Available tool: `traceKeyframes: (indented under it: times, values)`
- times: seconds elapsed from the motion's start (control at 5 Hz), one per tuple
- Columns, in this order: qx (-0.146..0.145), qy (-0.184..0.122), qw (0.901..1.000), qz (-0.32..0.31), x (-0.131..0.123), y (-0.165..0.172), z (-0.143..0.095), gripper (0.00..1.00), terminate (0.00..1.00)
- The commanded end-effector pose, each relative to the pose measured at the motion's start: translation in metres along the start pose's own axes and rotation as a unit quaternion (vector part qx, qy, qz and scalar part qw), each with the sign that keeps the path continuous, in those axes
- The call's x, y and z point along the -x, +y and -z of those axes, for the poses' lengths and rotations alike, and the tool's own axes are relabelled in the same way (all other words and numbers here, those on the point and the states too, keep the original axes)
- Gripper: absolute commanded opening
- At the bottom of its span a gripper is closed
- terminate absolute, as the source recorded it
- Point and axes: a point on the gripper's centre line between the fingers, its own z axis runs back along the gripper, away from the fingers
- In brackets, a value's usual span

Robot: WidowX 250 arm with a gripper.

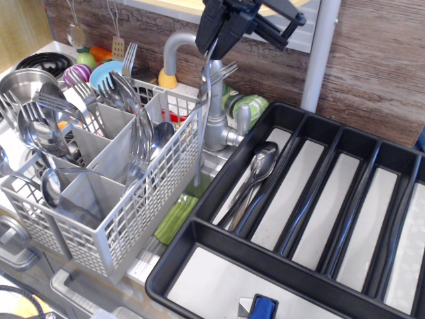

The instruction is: Put small spoon from basket to tray

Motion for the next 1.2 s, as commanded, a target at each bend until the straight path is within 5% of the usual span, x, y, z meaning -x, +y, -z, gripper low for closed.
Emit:
traceKeyframes:
  times: [0.0,0.6,1.0]
  values:
    - [-0.017,-0.042,0.9988,0.017,-0.024,-0.001,0.018,0.0,0.0]
    - [0.056,-0.031,0.9971,-0.042,-0.033,-0.037,0.058,0.0,0.0]
    - [0.047,-0.009,0.9977,-0.048,-0.05,-0.047,0.092,0.0,0.0]
